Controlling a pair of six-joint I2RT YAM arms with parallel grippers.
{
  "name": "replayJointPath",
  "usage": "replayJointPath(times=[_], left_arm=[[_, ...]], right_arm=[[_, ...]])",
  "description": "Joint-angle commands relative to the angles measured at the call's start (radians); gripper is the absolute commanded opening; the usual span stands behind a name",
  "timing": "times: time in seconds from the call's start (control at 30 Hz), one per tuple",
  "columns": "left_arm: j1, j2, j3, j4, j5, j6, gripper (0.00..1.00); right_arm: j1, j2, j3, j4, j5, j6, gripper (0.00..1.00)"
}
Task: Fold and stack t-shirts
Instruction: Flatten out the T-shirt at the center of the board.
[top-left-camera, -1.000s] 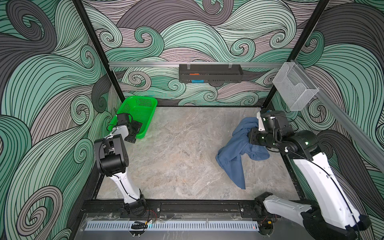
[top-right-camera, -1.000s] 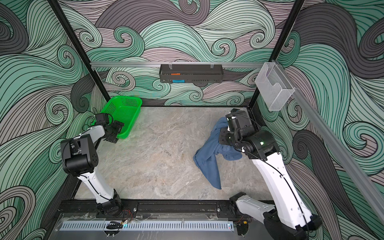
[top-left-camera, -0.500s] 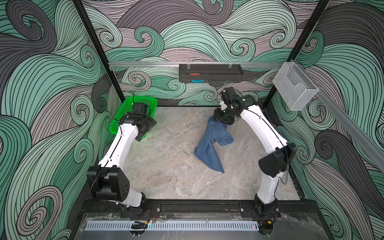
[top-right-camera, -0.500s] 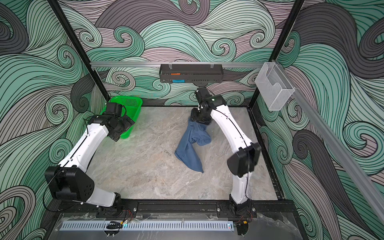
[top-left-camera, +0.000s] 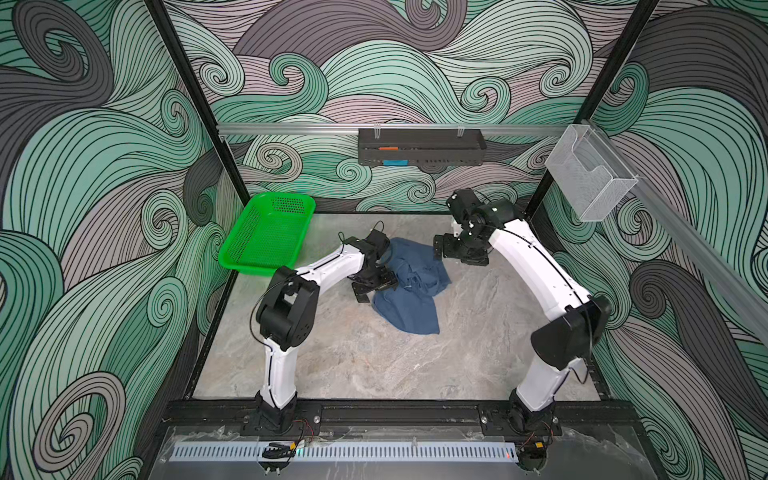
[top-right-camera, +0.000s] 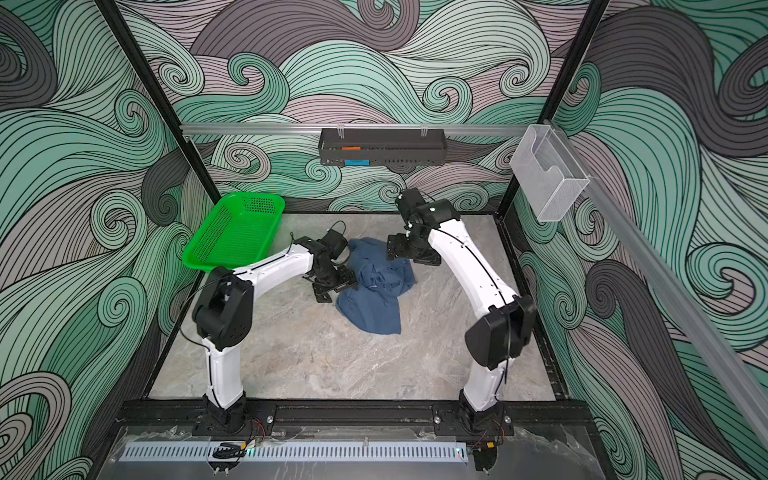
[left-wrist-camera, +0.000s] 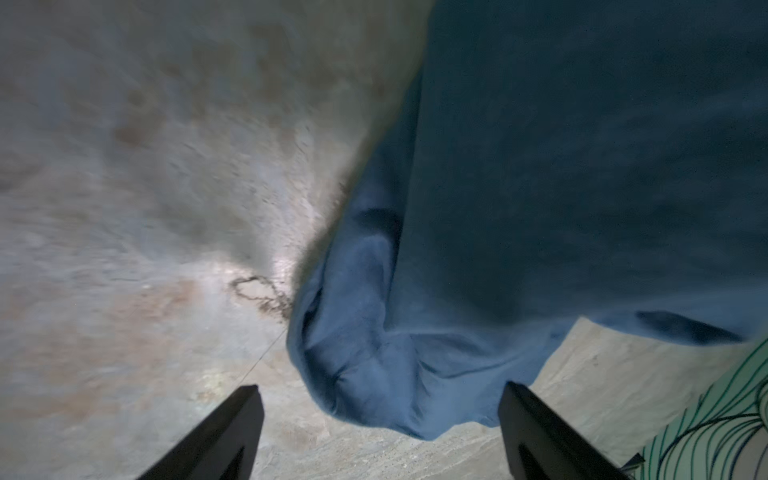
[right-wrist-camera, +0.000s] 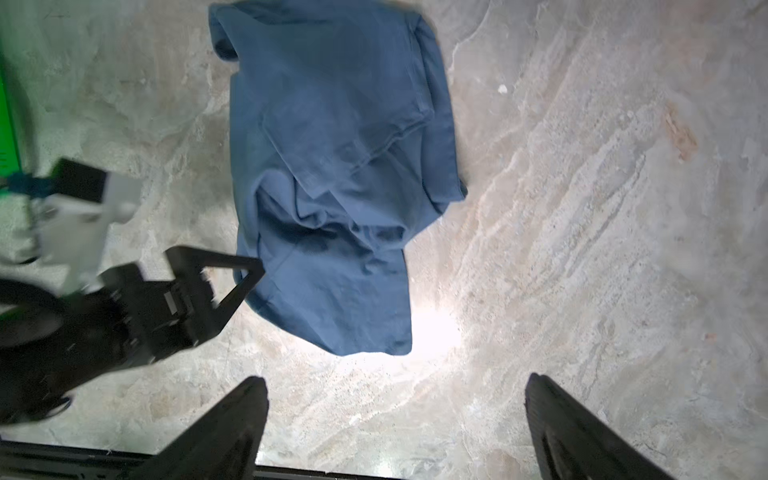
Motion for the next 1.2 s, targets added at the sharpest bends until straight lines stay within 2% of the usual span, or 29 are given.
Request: replayJointPath(times=[0.0,0.03,0.07,0.1,0.13,0.17,0.27,0.4,0.5,0.6,0.67,0.77,0.87,1.0,1.17], left_arm=[[0.004,0.096,0.047,-0.044,0.025,0.069,0.79],[0.006,0.129,0.053,-0.062,0.007,0.083,0.72],[0.010,0.163,0.061,-0.071,0.000,0.098,0.59],[0.014,0.189,0.070,-0.076,0.003,0.113,0.40],[0.017,0.217,0.091,-0.089,0.002,0.129,0.09],[0.022,0.238,0.120,-0.109,0.000,0.136,0.00],[0.016,0.245,0.231,-0.149,0.017,0.138,0.00],[0.007,0.174,0.477,-0.244,0.006,0.110,0.00],[0.009,0.114,0.641,-0.301,-0.033,0.089,0.00],[0.019,0.062,0.745,-0.336,-0.064,0.084,0.00],[0.025,0.027,0.781,-0.338,-0.081,0.079,0.00],[0.044,-0.034,0.788,-0.256,-0.037,0.075,0.00],[0.076,-0.066,0.845,-0.195,0.026,0.061,0.00],[0.129,-0.055,0.931,-0.204,0.108,0.038,0.00],[0.179,-0.085,0.929,-0.117,0.173,0.023,0.00]], right_arm=[[-0.023,-0.097,-0.127,0.061,-0.022,0.032,0.99],[-0.025,-0.121,-0.153,0.060,-0.029,0.036,0.99],[-0.025,-0.142,-0.176,0.061,-0.035,0.037,0.99],[-0.025,-0.161,-0.197,0.065,-0.042,0.039,0.99],[-0.027,-0.179,-0.226,0.070,-0.050,0.039,0.99],[-0.027,-0.196,-0.254,0.079,-0.059,0.041,0.99],[-0.028,-0.225,-0.347,0.107,-0.081,0.049,0.99],[-0.033,-0.227,-0.462,0.184,-0.131,0.067,0.99],[-0.045,-0.183,-0.505,0.256,-0.131,0.071,0.97],[-0.083,-0.075,-0.506,0.320,-0.132,0.061,0.92],[-0.105,0.010,-0.476,0.352,-0.136,0.039,0.88],[-0.118,0.123,-0.413,0.395,-0.138,0.001,0.70],[-0.126,0.194,-0.363,0.429,-0.174,-0.010,0.69],[-0.127,0.258,-0.343,0.492,-0.209,0.019,0.68],[-0.126,0.288,-0.357,0.586,-0.322,0.069,0.65]])
